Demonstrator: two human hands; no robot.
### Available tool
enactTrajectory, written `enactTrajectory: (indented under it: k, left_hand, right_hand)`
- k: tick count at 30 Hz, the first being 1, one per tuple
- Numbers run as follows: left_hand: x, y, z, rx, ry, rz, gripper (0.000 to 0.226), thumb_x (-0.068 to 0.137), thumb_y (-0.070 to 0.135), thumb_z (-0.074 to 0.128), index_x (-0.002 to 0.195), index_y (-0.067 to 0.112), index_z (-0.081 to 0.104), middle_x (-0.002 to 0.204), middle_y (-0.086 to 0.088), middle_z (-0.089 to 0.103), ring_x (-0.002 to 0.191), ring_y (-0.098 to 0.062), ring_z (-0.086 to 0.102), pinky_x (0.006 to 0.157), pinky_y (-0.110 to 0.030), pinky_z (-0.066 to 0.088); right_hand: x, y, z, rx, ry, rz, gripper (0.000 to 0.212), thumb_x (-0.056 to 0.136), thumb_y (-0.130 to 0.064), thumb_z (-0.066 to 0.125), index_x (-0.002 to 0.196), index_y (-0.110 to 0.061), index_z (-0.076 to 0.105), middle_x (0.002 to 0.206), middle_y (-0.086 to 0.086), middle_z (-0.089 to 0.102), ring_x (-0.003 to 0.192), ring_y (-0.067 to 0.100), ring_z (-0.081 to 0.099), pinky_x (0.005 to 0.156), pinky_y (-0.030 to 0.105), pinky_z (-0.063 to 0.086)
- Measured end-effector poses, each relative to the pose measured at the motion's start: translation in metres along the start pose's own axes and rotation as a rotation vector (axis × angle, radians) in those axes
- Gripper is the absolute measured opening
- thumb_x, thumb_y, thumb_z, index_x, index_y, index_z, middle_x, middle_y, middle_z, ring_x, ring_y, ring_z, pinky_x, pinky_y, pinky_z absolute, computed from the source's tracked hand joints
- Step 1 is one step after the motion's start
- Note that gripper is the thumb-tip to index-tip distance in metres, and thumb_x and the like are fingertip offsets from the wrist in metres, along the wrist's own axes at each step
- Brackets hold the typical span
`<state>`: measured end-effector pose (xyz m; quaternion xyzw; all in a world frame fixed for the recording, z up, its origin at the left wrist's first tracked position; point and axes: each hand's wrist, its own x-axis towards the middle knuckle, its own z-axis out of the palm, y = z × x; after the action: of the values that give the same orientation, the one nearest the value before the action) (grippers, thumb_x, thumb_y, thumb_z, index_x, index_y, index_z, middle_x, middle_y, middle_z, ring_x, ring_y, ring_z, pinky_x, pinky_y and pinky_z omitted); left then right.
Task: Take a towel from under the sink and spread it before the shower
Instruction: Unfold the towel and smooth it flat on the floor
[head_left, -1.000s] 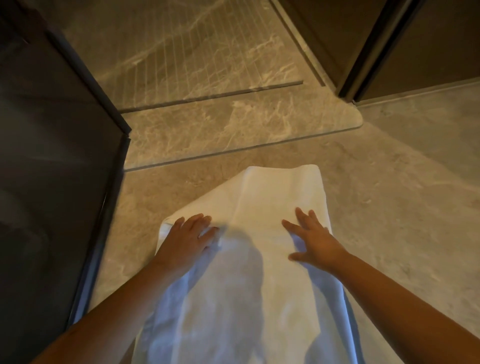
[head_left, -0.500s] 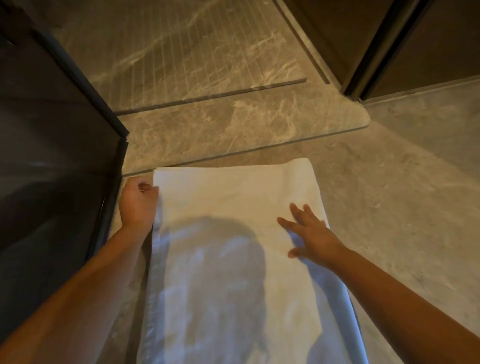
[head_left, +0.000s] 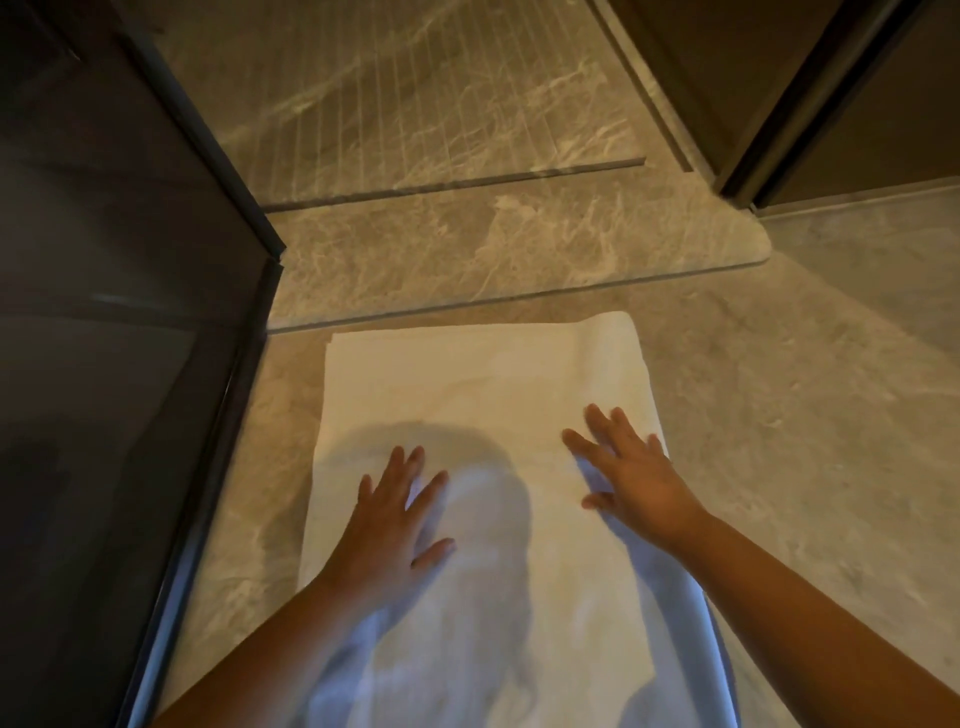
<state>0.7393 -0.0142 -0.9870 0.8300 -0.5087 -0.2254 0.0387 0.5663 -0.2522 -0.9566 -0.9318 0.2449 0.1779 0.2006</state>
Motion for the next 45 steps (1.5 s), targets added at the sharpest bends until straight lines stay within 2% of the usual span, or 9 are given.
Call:
enactTrajectory:
  k: [3,8,12,16,25,33,39,45]
  left_hand:
    - [-0.005,-0.003,0.001,0.057,-0.054,-0.100,0.087,0.079,0.068,0.043,0.141,0.037,-0.010,0.144,0.001,-0.035,0.126,-0.019,-0.040,0.111,-0.054,0.000]
    - [0.004,-0.001,-0.008,-0.009,-0.125,-0.189,0.100,0.070,0.069,0.056,0.142,0.039,-0.005,0.150,-0.003,-0.031,0.135,-0.023,-0.031,0.109,-0.060,0.005]
    - [0.000,0.001,-0.012,0.020,-0.134,-0.234,0.101,0.070,0.070,0.054,0.142,0.038,-0.008,0.151,-0.007,-0.030,0.137,-0.026,-0.028,0.109,-0.060,0.009]
    - [-0.006,-0.005,-0.016,0.008,-0.138,-0.293,0.101,0.073,0.068,0.054,0.142,0.035,-0.011,0.150,-0.011,-0.031,0.137,-0.028,-0.028,0.110,-0.059,0.010]
    - [-0.021,-0.037,-0.022,-0.033,-0.112,-0.408,0.100,0.074,0.062,0.059,0.143,0.035,-0.009,0.152,-0.010,-0.027,0.137,-0.028,-0.027,0.111,-0.056,0.008]
    - [-0.021,-0.054,-0.026,-0.111,-0.048,-0.384,0.099,0.074,0.056,0.063,0.144,0.033,-0.003,0.152,-0.009,-0.025,0.137,-0.025,-0.027,0.111,-0.057,0.001]
    - [-0.031,-0.047,-0.020,-0.088,-0.009,-0.413,0.089,0.078,0.060,0.055,0.144,0.035,0.000,0.153,-0.010,-0.021,0.138,-0.029,-0.024,0.111,-0.058,0.006]
    - [-0.028,-0.048,-0.023,-0.083,-0.113,-0.361,0.099,0.071,0.065,0.061,0.143,0.039,-0.001,0.151,-0.008,-0.030,0.136,-0.031,-0.029,0.107,-0.064,0.006]
  right_hand:
    - [-0.012,-0.001,0.014,0.032,0.037,0.013,0.075,0.089,-0.035,0.054,0.144,-0.032,0.004,0.156,0.005,-0.016,0.143,0.029,-0.015,0.114,0.050,0.011]
    - [-0.012,-0.001,0.020,0.062,-0.059,0.051,0.091,0.076,-0.049,0.065,0.144,-0.032,0.007,0.151,0.005,-0.026,0.141,0.034,-0.018,0.112,0.059,0.012]
    - [0.000,-0.010,0.018,0.023,-0.109,0.045,0.094,0.073,-0.051,0.067,0.144,-0.037,0.007,0.154,0.007,-0.024,0.138,0.038,-0.023,0.109,0.065,0.010]
    - [0.011,-0.022,0.014,0.024,-0.108,0.026,0.093,0.073,-0.047,0.069,0.144,-0.037,0.010,0.154,0.007,-0.023,0.139,0.038,-0.022,0.108,0.066,0.011]
    - [0.040,-0.058,0.014,-0.012,-0.114,-0.049,0.092,0.073,-0.046,0.069,0.144,-0.036,0.011,0.155,0.008,-0.021,0.139,0.039,-0.021,0.107,0.067,0.013]
    - [0.051,-0.067,0.011,0.005,-0.090,-0.072,0.092,0.073,-0.050,0.067,0.144,-0.035,0.011,0.156,0.009,-0.018,0.140,0.039,-0.019,0.109,0.065,0.010]
    - [0.033,-0.072,0.014,-0.015,-0.047,-0.082,0.083,0.081,-0.048,0.061,0.144,-0.035,0.009,0.156,0.008,-0.018,0.142,0.035,-0.016,0.111,0.061,0.014]
    - [0.011,-0.059,0.019,-0.086,-0.144,-0.064,0.094,0.074,-0.057,0.062,0.144,-0.038,0.002,0.154,0.006,-0.025,0.141,0.033,-0.019,0.109,0.061,0.017]
